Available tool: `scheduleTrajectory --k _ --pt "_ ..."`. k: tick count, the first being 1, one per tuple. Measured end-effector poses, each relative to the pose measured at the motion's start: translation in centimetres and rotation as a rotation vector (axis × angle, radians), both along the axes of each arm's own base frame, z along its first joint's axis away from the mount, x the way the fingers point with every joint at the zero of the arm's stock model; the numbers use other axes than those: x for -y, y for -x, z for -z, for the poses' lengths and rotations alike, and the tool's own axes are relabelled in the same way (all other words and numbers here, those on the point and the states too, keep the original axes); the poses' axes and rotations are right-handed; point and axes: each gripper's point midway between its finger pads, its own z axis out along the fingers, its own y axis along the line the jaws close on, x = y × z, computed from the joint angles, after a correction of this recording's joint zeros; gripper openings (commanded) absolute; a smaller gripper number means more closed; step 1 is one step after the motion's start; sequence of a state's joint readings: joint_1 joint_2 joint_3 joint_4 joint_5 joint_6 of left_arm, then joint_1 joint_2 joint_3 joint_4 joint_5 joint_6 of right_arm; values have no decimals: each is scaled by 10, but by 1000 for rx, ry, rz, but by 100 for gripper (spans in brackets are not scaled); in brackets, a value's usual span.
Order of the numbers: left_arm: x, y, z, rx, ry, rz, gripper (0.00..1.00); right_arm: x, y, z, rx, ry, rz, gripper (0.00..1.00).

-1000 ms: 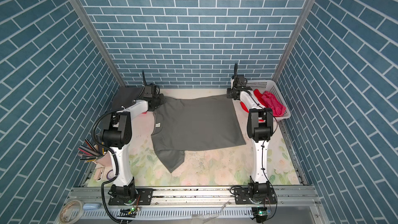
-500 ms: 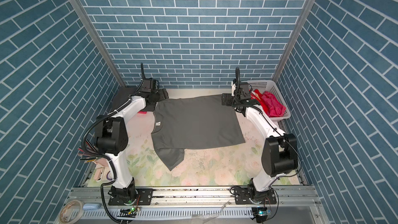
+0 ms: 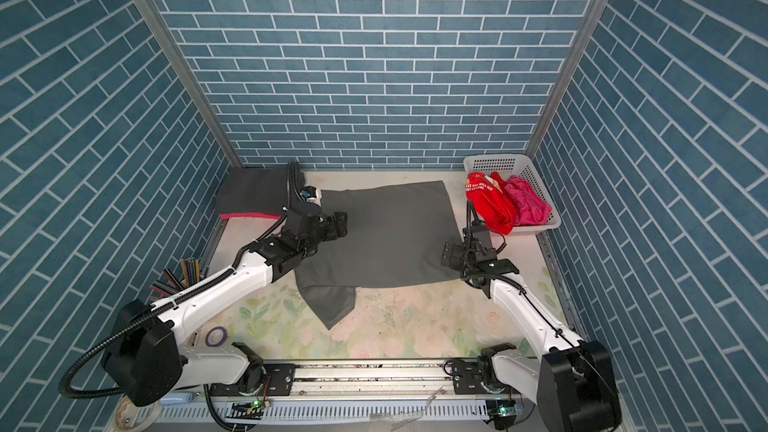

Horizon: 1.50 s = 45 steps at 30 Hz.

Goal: Fold and stack the t-shirts

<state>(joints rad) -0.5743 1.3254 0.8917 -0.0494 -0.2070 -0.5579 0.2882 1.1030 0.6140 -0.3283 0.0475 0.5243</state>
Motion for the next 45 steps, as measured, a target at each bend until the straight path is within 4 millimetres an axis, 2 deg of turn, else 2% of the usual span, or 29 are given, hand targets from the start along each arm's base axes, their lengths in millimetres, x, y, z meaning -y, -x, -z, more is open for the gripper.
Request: scheduleTrajectory --k 4,9,14,20,28,33,38,44,45 --pt "6 9 29 -82 21 33 88 13 10 22 -57 -6 35 85" --pt "28 10 53 -154 81 100 88 30 1 42 -103 0 78 75" --pt "40 12 88 -241 96 134 88 27 -6 62 -174 -19 50 66" --pt "44 14 125 -342 105 145 88 23 -21 62 -166 -23 30 54" --pt "30 5 144 -391 128 117 88 22 -32 60 -156 -10 9 22" --pt "25 1 145 -392 140 104 88 21 -34 61 -159 -4 -2 1" --pt "18 -5 151 -403 164 90 88 19 -49 54 -143 -7 -4 0" --pt "3 -15 150 -391 185 49 88 14 -85 51 -135 -9 -6 0" --pt "2 -16 151 -390 186 45 88 13 -91 53 -138 -7 -6 4"
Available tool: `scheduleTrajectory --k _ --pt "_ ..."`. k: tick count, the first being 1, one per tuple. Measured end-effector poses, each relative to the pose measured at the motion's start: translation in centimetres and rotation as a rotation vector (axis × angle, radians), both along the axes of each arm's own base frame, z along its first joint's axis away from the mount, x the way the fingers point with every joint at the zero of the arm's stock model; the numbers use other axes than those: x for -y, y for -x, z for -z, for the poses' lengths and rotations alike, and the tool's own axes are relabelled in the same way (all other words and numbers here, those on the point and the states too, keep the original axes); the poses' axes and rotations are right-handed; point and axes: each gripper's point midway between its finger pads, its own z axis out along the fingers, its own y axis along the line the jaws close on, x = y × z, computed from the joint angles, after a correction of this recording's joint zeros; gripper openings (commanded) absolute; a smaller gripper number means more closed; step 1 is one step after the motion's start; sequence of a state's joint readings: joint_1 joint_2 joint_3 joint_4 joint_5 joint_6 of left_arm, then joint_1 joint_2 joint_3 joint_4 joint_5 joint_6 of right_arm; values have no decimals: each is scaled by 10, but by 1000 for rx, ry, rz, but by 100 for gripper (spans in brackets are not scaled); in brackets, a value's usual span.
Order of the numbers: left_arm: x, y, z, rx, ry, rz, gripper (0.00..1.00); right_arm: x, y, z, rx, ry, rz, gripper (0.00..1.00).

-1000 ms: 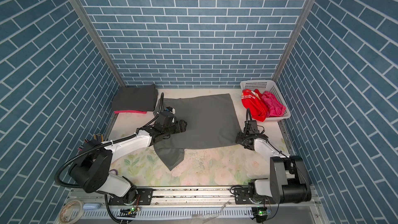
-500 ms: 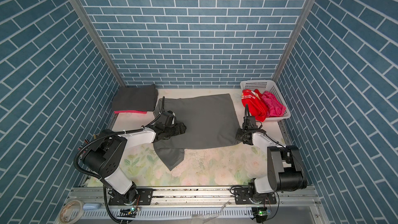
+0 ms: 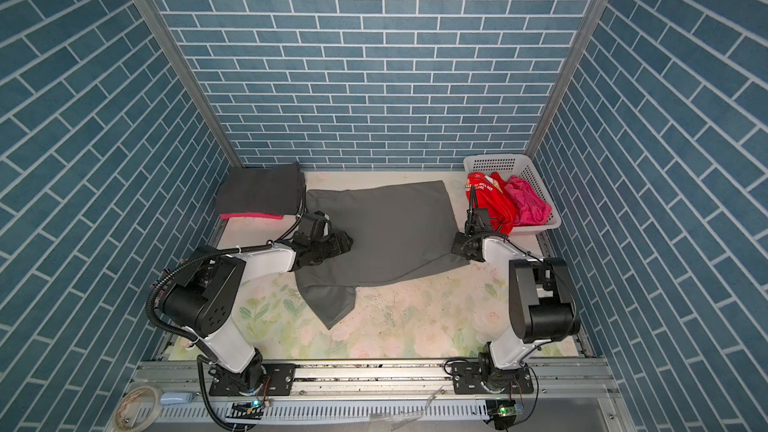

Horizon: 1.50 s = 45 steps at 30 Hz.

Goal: Fold and stack the t-shirts

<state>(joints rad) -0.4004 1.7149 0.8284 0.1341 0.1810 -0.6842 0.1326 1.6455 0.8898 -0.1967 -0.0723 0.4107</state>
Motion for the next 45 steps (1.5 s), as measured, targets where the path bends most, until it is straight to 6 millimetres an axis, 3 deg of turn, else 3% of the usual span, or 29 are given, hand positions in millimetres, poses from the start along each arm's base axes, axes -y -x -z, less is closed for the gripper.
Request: scheduleTrajectory --k 5,9,12,14,17,19,27,30,39,45 --pt "-6 -4 0 4 0 -16 88 -1 -8 14 -36 10 -5 28" --pt "-6 -5 0 8 -2 -18 88 0 -9 10 -31 16 -12 48" --pt "-6 -6 0 12 -2 -20 88 2 -3 0 -28 28 -10 67" --pt "-6 -6 0 13 -1 -21 88 5 2 -20 16 28 -3 72" --pt "-6 -6 0 15 -2 -21 88 7 11 -49 95 20 5 72" --pt "-4 -6 0 16 -3 -18 88 7 16 -55 116 17 7 69" --pt "-4 -4 -1 15 -3 -17 88 9 43 -7 -23 10 13 61" --pt "-4 -4 0 14 -2 -16 88 9 43 -3 -32 9 15 58" --pt "-3 -4 -1 17 6 -10 88 5 41 4 -42 -41 11 37" --pt "-2 -3 -1 16 11 -6 88 4 65 8 -52 -71 24 22"
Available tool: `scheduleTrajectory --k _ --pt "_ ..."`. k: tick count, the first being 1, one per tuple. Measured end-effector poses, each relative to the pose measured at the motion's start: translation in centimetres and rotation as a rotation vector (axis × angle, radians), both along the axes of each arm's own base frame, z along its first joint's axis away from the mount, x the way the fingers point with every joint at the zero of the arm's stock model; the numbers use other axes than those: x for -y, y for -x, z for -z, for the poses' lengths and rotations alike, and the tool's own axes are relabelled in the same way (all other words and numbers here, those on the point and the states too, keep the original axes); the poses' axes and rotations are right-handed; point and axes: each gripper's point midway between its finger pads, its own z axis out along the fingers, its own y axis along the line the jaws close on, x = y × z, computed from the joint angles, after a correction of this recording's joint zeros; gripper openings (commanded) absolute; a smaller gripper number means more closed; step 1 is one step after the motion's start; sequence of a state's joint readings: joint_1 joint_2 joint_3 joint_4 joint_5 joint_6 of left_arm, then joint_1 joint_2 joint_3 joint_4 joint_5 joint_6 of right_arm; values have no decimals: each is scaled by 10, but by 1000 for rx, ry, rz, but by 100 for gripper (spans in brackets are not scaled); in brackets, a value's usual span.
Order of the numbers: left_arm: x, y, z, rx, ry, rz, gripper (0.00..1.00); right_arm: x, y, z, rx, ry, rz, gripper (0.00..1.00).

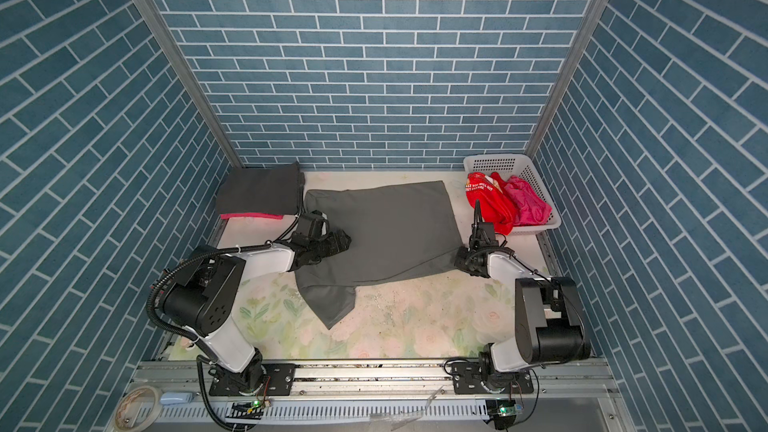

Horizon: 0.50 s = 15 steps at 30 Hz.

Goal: Fold and stack the t-shirts

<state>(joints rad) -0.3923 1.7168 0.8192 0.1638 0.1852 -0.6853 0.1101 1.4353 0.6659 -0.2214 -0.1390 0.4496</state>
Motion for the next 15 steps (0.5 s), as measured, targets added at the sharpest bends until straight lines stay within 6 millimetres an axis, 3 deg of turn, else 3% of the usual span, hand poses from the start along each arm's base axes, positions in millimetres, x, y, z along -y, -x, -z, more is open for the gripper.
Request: scheduleTrajectory --k 5,10,11,15 --pt "1 0 0 -1 4 3 88 4 18 -6 21 -13 29 16" --pt "1 0 0 0 7 5 88 26 31 -3 11 -10 100 16" --pt "1 1 0 0 7 5 88 31 32 -3 9 -10 118 18" --pt "1 1 0 2 7 5 88 40 30 -4 14 -25 160 41"
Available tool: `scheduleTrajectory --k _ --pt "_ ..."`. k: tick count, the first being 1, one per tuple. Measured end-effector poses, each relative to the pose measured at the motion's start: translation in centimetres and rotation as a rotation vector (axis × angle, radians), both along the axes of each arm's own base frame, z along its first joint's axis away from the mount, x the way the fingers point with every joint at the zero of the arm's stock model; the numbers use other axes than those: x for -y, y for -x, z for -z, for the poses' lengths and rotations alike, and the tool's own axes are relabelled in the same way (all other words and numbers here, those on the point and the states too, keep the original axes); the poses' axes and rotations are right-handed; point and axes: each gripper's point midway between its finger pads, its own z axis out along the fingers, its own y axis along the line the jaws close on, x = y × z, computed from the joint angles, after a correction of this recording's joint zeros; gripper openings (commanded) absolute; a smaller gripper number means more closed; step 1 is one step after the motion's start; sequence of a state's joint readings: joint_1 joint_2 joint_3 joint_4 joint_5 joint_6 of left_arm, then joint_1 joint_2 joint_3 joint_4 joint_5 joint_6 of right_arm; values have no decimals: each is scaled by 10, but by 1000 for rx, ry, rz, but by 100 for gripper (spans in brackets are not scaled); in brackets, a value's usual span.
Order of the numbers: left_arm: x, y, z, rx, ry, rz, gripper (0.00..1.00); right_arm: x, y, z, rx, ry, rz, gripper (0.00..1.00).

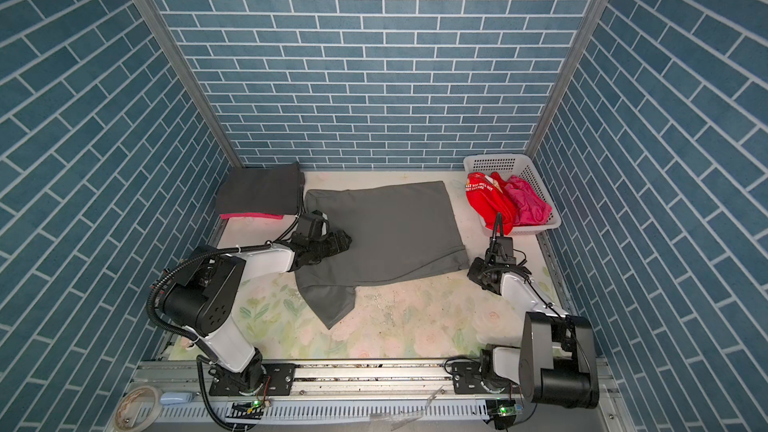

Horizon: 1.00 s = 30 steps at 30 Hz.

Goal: Fold and stack the t-shirts

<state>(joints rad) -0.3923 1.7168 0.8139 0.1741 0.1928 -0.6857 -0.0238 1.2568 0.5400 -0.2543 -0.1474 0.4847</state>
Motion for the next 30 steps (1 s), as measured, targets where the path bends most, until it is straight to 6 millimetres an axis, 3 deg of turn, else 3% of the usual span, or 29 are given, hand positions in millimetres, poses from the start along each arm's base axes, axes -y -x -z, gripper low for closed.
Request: scheduleTrajectory --k 5,10,15,20,26,30 --pt "0 0 0 0 0 0 88 -10 -8 -4 11 -58 -23 51" --pt "4 1 -1 -2 10 0 88 -21 -27 -13 47 -93 -59 53" --pt "36 8 -2 -16 25 58 88 -27 -43 -14 54 -112 -80 37" --pt "73 4 -3 -13 61 117 88 -30 -46 -9 49 -115 -90 8" --pt "74 -1 -3 -5 79 117 88 -22 -33 -11 65 -101 -69 1" --pt "68 -4 -3 1 95 111 88 -14 -16 -2 41 -95 -40 3"
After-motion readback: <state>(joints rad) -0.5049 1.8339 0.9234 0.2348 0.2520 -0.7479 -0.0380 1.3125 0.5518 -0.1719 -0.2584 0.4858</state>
